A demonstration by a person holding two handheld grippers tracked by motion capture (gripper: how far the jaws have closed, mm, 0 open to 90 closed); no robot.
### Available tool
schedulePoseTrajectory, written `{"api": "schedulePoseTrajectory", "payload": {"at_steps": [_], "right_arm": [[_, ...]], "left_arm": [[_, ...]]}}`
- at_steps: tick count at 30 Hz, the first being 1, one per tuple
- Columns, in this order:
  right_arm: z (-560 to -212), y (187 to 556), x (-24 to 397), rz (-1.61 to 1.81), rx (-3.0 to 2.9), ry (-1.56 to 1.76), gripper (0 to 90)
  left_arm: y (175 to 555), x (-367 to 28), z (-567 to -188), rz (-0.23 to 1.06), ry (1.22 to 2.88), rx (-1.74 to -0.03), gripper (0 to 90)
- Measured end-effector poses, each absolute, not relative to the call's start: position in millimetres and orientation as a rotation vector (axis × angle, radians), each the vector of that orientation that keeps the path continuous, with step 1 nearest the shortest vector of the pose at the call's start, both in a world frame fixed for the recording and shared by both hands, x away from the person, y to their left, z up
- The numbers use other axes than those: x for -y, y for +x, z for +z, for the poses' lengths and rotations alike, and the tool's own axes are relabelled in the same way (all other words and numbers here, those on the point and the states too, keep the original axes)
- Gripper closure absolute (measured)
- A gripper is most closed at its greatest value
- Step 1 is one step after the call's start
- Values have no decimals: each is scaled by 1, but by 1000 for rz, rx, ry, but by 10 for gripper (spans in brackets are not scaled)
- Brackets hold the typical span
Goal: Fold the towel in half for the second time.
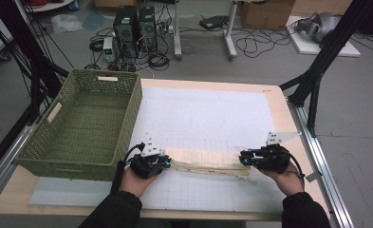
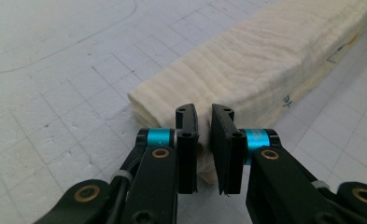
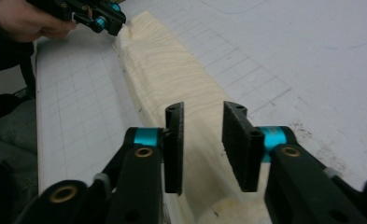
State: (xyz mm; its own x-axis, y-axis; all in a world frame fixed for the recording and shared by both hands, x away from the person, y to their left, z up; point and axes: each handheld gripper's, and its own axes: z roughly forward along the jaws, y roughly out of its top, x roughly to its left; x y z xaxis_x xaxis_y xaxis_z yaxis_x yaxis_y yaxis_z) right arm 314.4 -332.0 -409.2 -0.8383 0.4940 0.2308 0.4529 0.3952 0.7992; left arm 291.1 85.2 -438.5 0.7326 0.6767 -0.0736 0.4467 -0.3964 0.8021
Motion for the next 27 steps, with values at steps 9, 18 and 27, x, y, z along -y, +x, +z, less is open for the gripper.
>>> {"api": "schedulePoseTrajectory", "payload": {"at_steps": [9, 18, 27], "right_arm": [[-435, 317, 308, 1318, -2714, 886, 801], [-428, 318, 297, 1334, -2698, 847, 844], [-440, 314, 294, 1240, -2773, 806, 861]], "left_arm": [[289, -90, -417, 312, 2018, -812, 725], [301, -66, -415, 309, 2047, -801, 885], [305, -60, -441, 319, 2147, -865, 895]]}}
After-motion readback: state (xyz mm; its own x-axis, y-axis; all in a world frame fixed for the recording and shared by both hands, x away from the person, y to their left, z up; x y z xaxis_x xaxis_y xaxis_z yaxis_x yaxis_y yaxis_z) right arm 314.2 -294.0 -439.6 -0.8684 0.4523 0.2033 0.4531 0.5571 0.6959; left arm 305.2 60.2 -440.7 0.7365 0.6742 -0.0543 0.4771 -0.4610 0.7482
